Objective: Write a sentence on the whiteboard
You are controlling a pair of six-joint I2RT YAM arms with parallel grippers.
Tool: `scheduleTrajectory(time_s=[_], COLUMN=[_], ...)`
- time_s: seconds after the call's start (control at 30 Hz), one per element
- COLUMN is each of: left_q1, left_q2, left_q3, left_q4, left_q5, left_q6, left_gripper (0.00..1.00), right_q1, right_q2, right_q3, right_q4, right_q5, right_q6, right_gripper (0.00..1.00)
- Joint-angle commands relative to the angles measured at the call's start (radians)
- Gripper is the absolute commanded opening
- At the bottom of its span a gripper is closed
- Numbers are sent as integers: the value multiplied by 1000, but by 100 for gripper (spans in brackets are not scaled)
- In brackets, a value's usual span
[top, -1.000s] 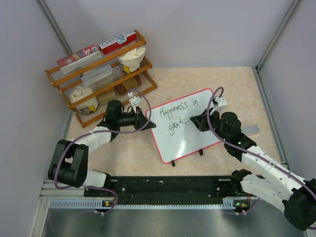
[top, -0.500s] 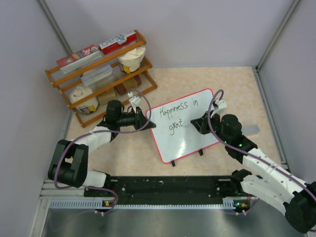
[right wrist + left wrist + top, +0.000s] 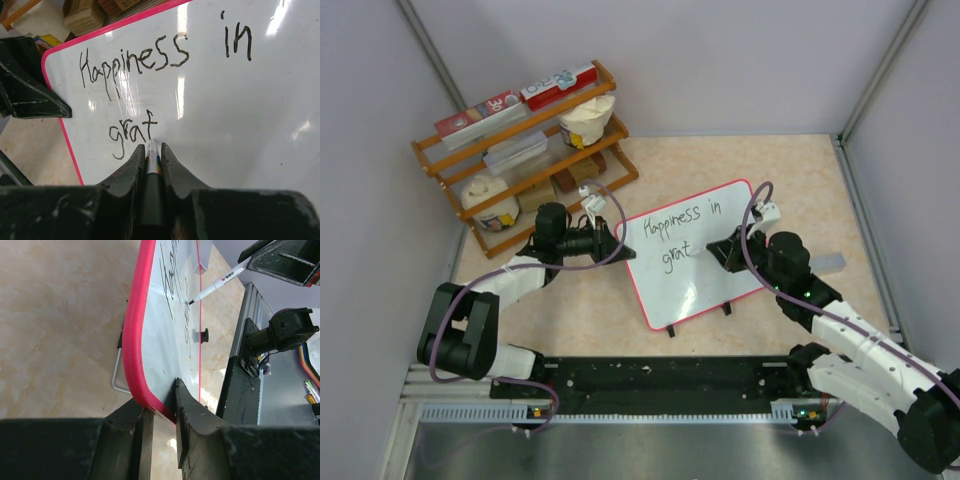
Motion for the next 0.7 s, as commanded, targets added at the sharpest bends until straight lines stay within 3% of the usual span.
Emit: scheduleTrajectory(time_s=[0.0, 0.67], left_q1=[-26, -26], left_q2=[5, 12], left_q3=[-22, -21], left_q4=[-49, -46], left_q5=[-51, -45], left_q6=[157, 156], left_gripper=[0, 0], right_q1=[-10, -11], right_q2=[-8, -51], right_q3=[28, 69], right_q4=[-14, 24], right_q5=[50, 84], right_q6=[-32, -24], right_gripper=[0, 0])
